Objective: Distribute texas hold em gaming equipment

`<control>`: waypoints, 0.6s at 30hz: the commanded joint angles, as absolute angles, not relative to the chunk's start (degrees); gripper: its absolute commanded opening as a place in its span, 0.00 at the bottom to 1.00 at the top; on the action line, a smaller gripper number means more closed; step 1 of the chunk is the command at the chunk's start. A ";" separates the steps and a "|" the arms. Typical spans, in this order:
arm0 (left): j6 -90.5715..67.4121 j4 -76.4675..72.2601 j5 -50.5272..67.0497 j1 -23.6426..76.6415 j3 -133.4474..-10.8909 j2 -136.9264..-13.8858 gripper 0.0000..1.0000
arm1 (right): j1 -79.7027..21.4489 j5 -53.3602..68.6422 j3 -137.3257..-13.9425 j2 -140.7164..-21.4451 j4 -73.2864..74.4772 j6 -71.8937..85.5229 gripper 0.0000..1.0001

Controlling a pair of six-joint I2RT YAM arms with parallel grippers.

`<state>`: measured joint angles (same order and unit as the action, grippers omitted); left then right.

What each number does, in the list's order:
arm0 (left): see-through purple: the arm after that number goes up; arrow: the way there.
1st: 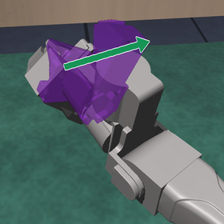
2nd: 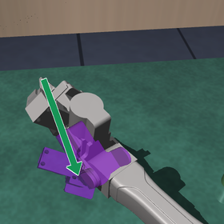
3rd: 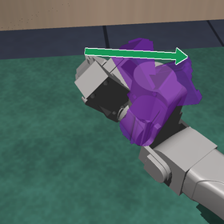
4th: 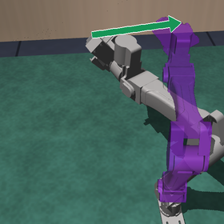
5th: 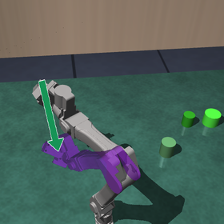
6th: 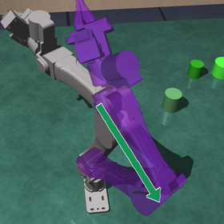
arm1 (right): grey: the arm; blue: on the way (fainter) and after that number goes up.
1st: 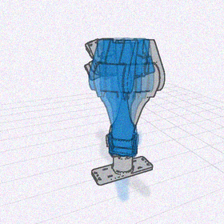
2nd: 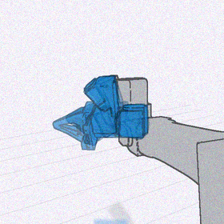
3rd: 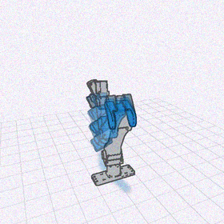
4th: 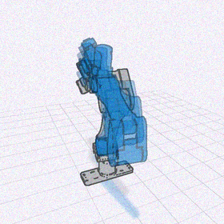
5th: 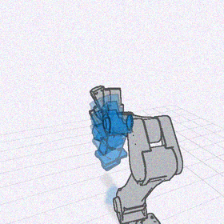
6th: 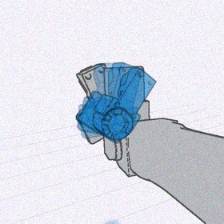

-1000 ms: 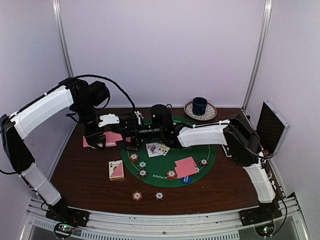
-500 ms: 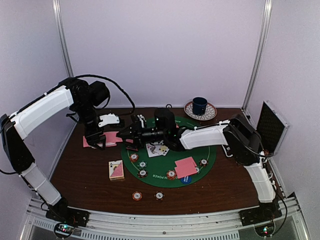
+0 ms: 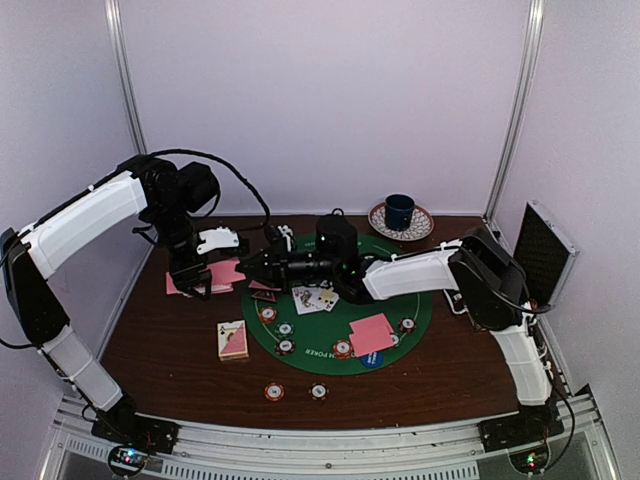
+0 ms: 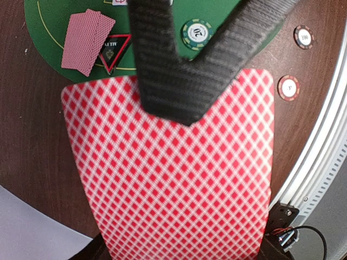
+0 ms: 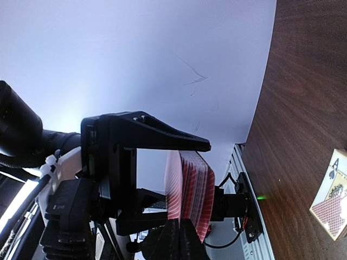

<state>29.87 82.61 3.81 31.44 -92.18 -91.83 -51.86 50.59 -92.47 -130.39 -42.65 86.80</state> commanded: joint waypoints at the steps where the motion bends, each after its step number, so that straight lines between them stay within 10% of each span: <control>1: 29.76 82.44 3.73 31.11 -92.72 -90.77 0.00 | -51.27 51.52 -90.87 -126.72 -45.37 87.46 0.03; 18: 29.88 82.88 3.50 31.11 -92.42 -90.80 0.00 | -46.06 54.23 -83.50 -120.81 -43.33 84.01 0.00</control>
